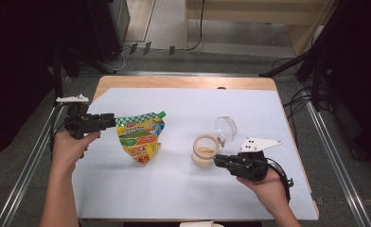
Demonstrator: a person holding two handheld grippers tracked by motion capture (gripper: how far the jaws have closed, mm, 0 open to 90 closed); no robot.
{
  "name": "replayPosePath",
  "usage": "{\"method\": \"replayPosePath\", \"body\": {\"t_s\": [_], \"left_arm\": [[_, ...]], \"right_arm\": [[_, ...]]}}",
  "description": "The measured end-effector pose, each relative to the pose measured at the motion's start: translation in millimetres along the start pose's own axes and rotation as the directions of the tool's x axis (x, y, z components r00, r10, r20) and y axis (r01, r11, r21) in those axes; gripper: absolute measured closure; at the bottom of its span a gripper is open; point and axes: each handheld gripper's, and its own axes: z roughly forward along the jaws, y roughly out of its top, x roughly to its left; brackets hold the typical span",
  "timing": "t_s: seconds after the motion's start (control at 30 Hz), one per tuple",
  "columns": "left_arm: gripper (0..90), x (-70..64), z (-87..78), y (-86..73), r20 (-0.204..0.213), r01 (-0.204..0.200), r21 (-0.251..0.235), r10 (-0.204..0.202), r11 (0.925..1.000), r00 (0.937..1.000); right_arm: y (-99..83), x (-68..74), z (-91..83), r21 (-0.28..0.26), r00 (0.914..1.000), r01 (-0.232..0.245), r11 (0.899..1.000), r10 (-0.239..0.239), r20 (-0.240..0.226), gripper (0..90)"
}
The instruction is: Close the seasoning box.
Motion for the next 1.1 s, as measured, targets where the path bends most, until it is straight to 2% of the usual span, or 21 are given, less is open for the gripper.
{"method": "replayPosePath", "body": {"t_s": [0.07,0.33,0.77,0.93,1.1], "left_arm": [[43.8,0.2,5.5,-1.5,0.005,-0.008,0.008,0.008,0.9999,1.0],[43.4,4.4,20.2,-5.4,-0.001,-0.014,0.041,0.014,0.9991,0.9999],[43.1,0.0,34.7,-7.8,0.019,-0.027,0.053,0.026,0.9982,0.9995],[42.9,-2.9,38.3,-7.6,0.021,-0.037,0.055,0.036,0.9978,0.9991],[42.7,-3.9,40.6,-7.5,0.022,-0.038,0.056,0.037,0.9977,0.9991]], "right_arm": [[-1.3,-4.4,-3.1,0.009,0.9999,-0.009,1.0,0.009,0.01,90.0],[0.1,-12.8,-12.4,0.007,0.9992,0.004,1.0,-0.004,0.039,90.0],[-4.1,-39.8,-21.7,0.002,0.9931,-0.066,0.998,0.065,0.097,90.0],[-7.0,-56.0,-17.4,0.021,0.9874,-0.115,0.993,0.112,0.112,90.0],[-6.5,-67.2,-13.0,0.005,0.9825,-0.134,0.991,0.133,0.131,90.0]]}}
